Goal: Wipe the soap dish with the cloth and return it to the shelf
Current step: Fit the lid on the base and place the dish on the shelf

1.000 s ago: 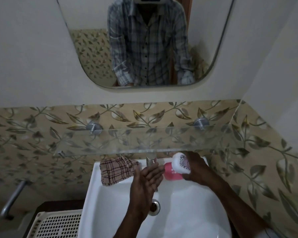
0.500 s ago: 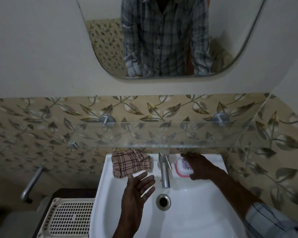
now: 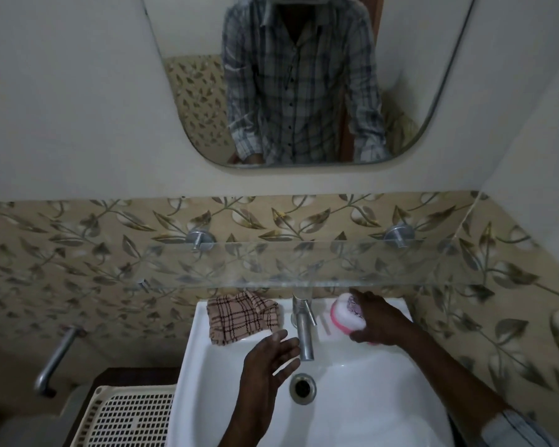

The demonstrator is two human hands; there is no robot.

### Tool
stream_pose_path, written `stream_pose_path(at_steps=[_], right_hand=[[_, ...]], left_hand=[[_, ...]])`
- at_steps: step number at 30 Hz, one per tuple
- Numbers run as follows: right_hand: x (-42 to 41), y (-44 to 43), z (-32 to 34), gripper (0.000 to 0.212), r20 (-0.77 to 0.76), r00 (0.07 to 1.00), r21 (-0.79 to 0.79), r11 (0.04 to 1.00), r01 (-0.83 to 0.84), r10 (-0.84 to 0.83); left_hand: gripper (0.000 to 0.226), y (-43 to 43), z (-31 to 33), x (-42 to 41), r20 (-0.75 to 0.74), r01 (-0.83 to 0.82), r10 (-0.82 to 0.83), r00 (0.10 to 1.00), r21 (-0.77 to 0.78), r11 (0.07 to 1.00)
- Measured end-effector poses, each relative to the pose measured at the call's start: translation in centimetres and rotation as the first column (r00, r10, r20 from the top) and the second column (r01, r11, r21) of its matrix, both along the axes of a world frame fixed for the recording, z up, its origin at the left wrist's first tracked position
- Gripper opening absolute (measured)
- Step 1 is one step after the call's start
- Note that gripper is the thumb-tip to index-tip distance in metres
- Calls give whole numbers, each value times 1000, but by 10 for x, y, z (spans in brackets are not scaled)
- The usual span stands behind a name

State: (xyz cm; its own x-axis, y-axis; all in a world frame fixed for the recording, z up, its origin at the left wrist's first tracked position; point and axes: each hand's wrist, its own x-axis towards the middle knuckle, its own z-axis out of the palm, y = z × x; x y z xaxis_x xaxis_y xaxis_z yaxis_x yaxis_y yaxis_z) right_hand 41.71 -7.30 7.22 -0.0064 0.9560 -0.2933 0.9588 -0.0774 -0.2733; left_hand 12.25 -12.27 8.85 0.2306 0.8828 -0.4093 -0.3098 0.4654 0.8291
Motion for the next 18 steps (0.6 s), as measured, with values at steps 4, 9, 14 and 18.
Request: stream_pose_path(at_steps=[4,9,14,18], right_hand=[[-13,-41,54,118,-245,968,1,999,53,-51],[-57,-78,101,109,-335,942,-96,995,-28,-5],[-86,-80,136,99,-355,933,-27,997,-67,53],[-109,-82,139,109,-342,929,25,990,-141,141]], left_hand=[[58,-15,25,10,-84,125,-119,989,69,990],[74,-35,47,25,-11,252,-253,967,121,960],[68,-37,63,19,147,141,-164,975,155,978],[69,-35,64,12,189,2,-26,982,125,992]])
